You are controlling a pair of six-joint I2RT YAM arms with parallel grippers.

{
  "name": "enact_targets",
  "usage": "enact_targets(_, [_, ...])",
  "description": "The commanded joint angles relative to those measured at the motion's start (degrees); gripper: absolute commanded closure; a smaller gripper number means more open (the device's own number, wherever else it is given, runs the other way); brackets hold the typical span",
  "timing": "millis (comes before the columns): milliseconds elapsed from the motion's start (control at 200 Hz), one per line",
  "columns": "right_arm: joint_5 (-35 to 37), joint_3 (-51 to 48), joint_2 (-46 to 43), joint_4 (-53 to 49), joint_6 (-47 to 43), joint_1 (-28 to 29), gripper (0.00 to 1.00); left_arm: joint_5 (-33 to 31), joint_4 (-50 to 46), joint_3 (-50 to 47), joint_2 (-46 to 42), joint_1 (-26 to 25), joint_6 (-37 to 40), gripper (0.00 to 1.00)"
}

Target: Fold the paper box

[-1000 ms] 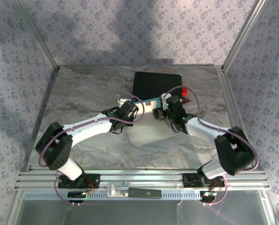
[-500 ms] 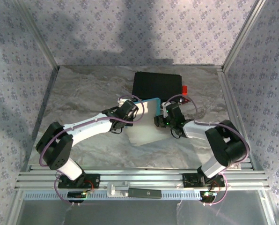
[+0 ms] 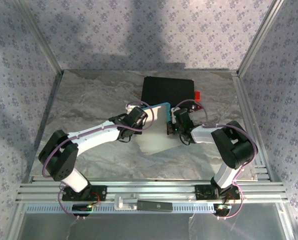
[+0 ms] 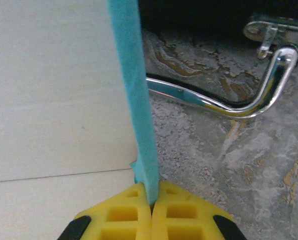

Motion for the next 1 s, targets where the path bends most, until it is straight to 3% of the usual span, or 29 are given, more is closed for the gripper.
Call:
enact_targets(0, [7.1,1.4,0.5,-1.7,0.0,1.7,1.00,0.2,-0.4,1.2,0.6,0.2,1.0,1.00])
enact_targets(170, [11.7,-0.7,-2.8,-2.1,0.0,4.4,1.00,0.4,0.0,1.2,0.5,0.4,1.6,1.00])
enact_targets(265, [12.6,-1.9,-6.3,-2.3,0.2,4.5,0.62,1.4,1.1,0.6,0.4,1.1,2.8,1.00])
enact_targets(310, [12.7,-2.2,-7.7,-2.5,0.2,4.3,0.52,2.1,1.6,0.6,0.4,1.5,3.6,1.00])
enact_targets(385, [12.9,-1.8,-9.4,-3.5,0.1,3.6,0.46,3.6,2.7,0.4,0.5,2.4,5.1,1.00])
enact_targets(859, [12.5,5.9,-2.2,-6.9,3.2,2.1,0.50,7.4,3.8,1.7,2.9,5.3,9.9,1.00])
enact_targets(994, [15.1,9.3,0.6,-9.5,5.3,3.0,0.61,9.1,5.0,1.1,3.3,7.0,11.0,1.00])
